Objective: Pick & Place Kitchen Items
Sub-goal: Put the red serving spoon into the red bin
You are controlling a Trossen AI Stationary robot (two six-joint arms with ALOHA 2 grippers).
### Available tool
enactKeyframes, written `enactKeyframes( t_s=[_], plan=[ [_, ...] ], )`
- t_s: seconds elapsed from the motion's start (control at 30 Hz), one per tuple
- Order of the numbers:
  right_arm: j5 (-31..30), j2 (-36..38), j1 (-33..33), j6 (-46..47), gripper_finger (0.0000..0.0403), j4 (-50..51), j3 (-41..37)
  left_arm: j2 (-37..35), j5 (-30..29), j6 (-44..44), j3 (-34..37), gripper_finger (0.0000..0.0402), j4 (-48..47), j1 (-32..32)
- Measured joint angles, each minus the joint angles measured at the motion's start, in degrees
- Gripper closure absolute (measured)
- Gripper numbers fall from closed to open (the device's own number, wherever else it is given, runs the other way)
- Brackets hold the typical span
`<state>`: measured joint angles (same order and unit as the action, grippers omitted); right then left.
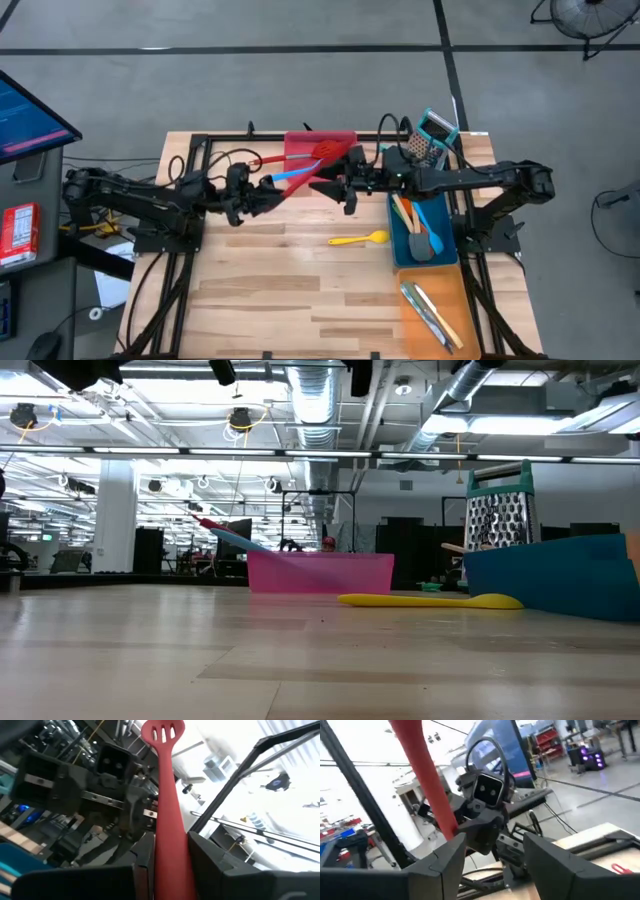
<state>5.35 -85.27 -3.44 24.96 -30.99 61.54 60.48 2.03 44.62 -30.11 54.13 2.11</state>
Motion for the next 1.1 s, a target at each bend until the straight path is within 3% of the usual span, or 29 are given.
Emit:
enactKeyframes(
  t_s=[0.23,0.4,0.7,1.1],
  plan=[
    [5.9,0.0,1.9,-3.0,0.0148,-11.0,0.0,0.0,0.0,0.0,0.0,0.0325,0.0,0.0],
    [5.1,0.0,1.6,-2.9,0.0117,-10.3,0.0,0.0,-0.6,-0.1,0.0,0.0325,0.0,0.0],
    [3.5,0.0,1.1,-2.8,0.0112,-11.9,0.3,0.7,-0.6,0.5,0.0,0.0325,0.2,0.1],
    [3.3,-0.4,1.1,-2.9,0.0126,-0.6,4.5,3.6,-2.3,0.8,0.0,0.0325,3.3,0.1]
  ],
)
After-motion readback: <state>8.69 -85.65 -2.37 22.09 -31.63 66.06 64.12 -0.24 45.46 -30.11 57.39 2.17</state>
